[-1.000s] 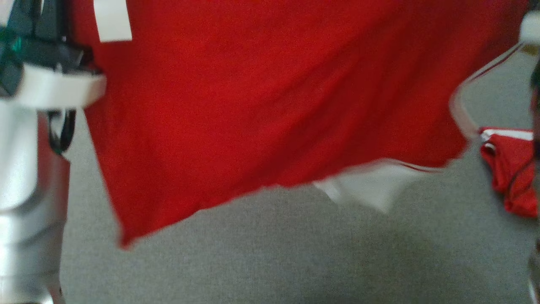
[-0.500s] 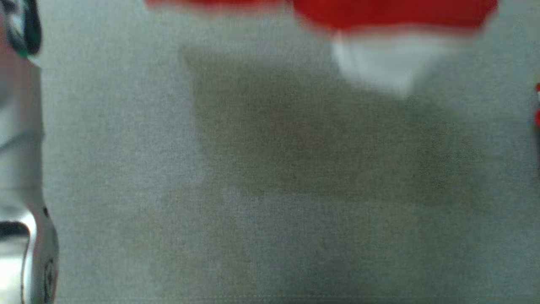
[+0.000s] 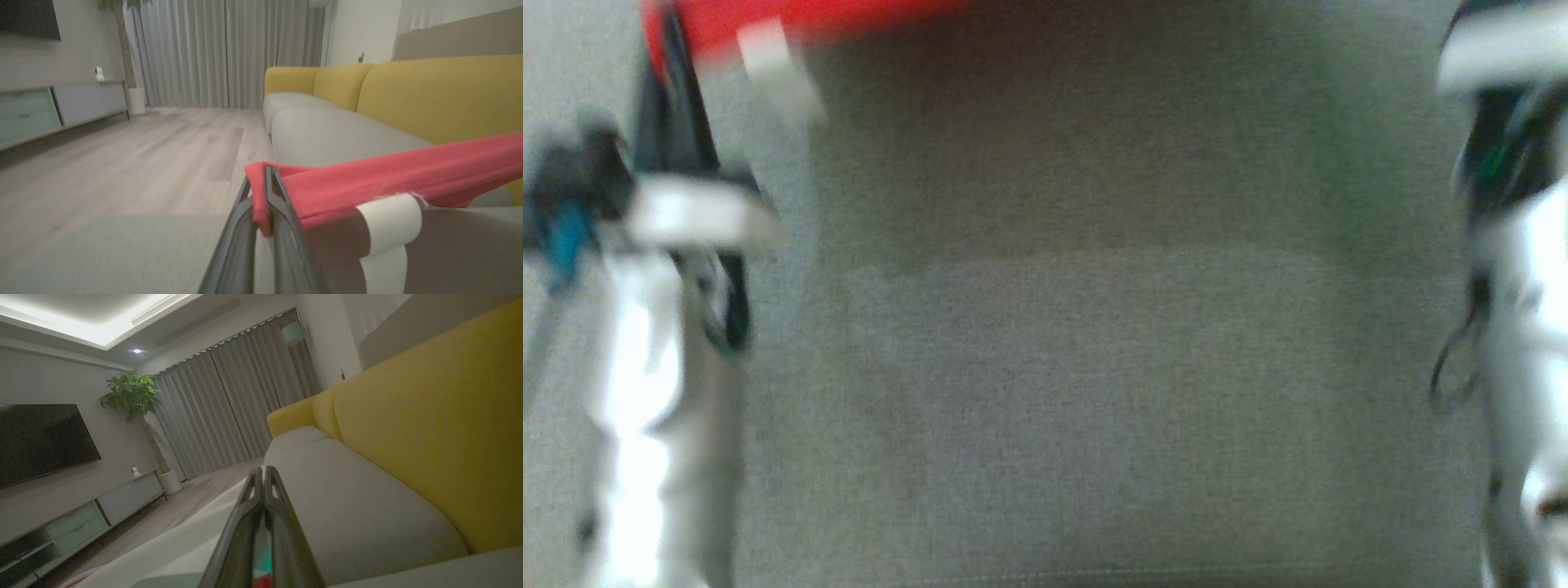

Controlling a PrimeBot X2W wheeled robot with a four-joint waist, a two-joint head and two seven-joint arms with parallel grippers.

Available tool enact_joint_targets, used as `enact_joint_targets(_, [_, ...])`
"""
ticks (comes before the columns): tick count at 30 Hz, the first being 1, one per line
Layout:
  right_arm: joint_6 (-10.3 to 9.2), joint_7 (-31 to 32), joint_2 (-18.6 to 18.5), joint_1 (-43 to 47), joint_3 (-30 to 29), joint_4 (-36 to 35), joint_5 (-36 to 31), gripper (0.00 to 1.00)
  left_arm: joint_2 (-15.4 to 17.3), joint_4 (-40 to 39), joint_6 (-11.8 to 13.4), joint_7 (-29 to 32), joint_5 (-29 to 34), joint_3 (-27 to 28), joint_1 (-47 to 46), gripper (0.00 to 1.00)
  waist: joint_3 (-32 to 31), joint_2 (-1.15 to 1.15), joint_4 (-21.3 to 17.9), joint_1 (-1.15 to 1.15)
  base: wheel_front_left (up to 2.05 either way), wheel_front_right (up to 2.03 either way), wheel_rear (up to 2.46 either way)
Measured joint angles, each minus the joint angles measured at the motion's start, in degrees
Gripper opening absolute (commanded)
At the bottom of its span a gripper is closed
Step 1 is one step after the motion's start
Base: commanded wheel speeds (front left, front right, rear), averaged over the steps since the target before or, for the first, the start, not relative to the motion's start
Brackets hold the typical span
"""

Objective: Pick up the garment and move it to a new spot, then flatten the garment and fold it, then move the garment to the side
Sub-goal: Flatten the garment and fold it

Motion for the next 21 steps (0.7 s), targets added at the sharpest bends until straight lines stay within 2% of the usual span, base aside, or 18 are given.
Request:
enact_joint_targets(4, [0.00, 0.0, 0.7, 15.8, 0.7, -3.0, 5.3, 0.00, -4.0, 0.7, -0.5, 0.1, -0.9, 2.1, 11.5, 0.00, -2.4, 0.00, -0.9, -0.01, 0.00, 0.00, 0.00])
enact_joint_targets(8, [0.00, 0.1, 1.3, 28.1, 3.5, -5.2, 7.8, 0.00, -5.3, 1.1, -0.9, 0.1, -0.9, 3.7, 20.4, 0.00, -5.3, 0.00, -1.9, -0.01, 0.00, 0.00, 0.00])
enact_joint_targets(15, [0.00, 0.1, 2.2, 39.5, 7.2, -7.9, 12.1, 0.00, -5.6, 0.6, -0.4, 0.1, -0.9, 4.3, 30.2, 0.00, -10.8, 0.00, -3.3, -0.01, 0.00, 0.00, 0.00])
enact_joint_targets(21, [0.00, 0.1, 1.5, 47.4, 10.4, -9.2, 15.3, 0.00, -5.6, 0.1, -0.1, 0.1, -4.2, 3.1, 36.9, 0.00, -14.9, 0.00, -3.6, -0.01, 0.00, 0.00, 0.00])
